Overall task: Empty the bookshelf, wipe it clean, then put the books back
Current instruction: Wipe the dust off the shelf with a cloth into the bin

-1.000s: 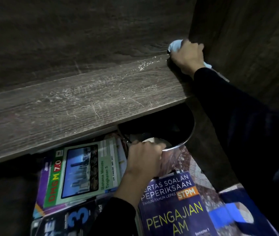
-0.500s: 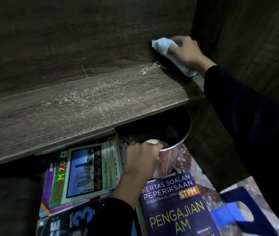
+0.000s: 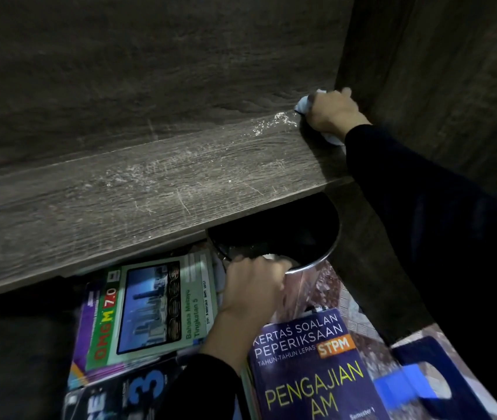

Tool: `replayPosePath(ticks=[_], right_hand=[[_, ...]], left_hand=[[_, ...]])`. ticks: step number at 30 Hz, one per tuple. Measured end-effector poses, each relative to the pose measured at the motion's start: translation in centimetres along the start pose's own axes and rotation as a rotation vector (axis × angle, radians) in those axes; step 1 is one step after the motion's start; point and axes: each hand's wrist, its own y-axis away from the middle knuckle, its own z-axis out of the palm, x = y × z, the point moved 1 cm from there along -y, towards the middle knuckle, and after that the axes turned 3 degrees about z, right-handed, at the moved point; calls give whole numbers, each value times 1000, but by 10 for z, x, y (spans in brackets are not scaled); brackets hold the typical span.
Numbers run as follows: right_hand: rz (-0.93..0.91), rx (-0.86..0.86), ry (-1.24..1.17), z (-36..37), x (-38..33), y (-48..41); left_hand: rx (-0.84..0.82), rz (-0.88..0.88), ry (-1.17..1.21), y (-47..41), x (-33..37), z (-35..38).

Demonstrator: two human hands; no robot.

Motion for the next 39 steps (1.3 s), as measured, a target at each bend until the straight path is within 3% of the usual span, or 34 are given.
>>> replayPosePath(ticks=[7, 24, 27, 30, 35, 39], right_hand=[[-130, 30, -116, 10, -32, 7], [-424, -191, -584, 1, -56, 36], [-402, -122, -740, -11, -42, 36], [-349, 50, -583, -19, -19, 27], [-266, 78, -141, 5, -18, 26], [-289, 98, -177, 9, -32, 27]], left_hand=[[3, 13, -39, 3, -5, 0], [-7, -27, -35, 10, -9, -7], [-10, -40, -29, 10, -10, -7], [-3, -38, -26, 9, -13, -5], [11, -34, -46, 10, -15, -4], [10, -39, -51, 11, -18, -3]])
